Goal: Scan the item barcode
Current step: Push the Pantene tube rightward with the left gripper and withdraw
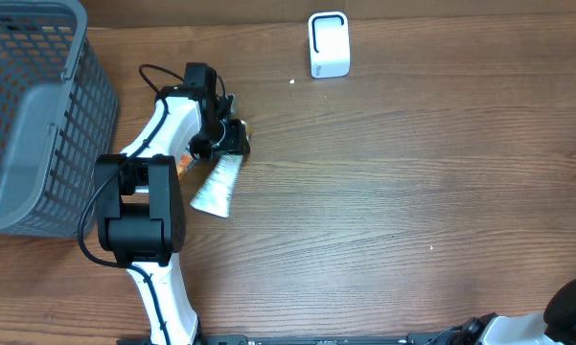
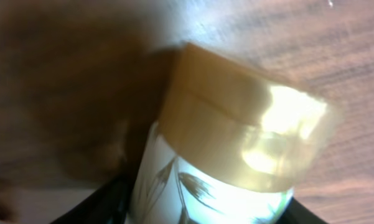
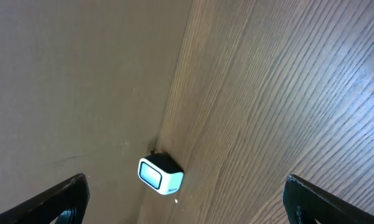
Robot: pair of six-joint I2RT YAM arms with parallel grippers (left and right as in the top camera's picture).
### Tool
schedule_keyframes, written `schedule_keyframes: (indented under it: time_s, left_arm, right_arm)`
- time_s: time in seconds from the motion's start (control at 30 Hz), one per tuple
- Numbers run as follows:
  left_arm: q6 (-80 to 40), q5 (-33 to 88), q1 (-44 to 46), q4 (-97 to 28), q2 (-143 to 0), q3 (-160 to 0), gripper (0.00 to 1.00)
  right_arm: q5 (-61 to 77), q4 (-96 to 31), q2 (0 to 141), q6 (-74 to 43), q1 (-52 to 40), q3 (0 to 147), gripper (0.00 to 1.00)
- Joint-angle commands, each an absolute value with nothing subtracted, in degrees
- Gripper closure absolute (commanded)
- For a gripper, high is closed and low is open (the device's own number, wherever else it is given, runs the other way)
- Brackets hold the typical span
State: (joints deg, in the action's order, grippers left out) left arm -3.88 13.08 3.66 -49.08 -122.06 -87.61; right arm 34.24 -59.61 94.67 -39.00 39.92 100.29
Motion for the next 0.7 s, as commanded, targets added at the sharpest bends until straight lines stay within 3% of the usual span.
schedule_keyframes:
  time_s: [0.0, 0.27, 0.4, 0.67]
  left_arm:
    - [-3.64, 22.06, 4.21, -52.40, -123.94, -88.60, 0.49]
    - [-3.84, 40.38, 4.56, -60.58, -123.94, -89.54, 0.60]
    - [-3.84, 47.90, 6.61, -61.71, -123.94, -89.54, 0.61]
    - [-3.92, 49.58, 13.61, -61.73, -123.94, -91.07, 0.65]
  right_arm:
    - [33.89, -59.29, 94.63, -39.03, 39.86, 100.66, 0.00]
    - [33.89, -59.31, 94.63, -39.03, 39.86, 100.66, 0.00]
    - [33.89, -59.29, 94.63, -39.03, 39.86, 100.66, 0.00]
    - [33.89, -59.29, 94.63, -39.03, 39.86, 100.66, 0.00]
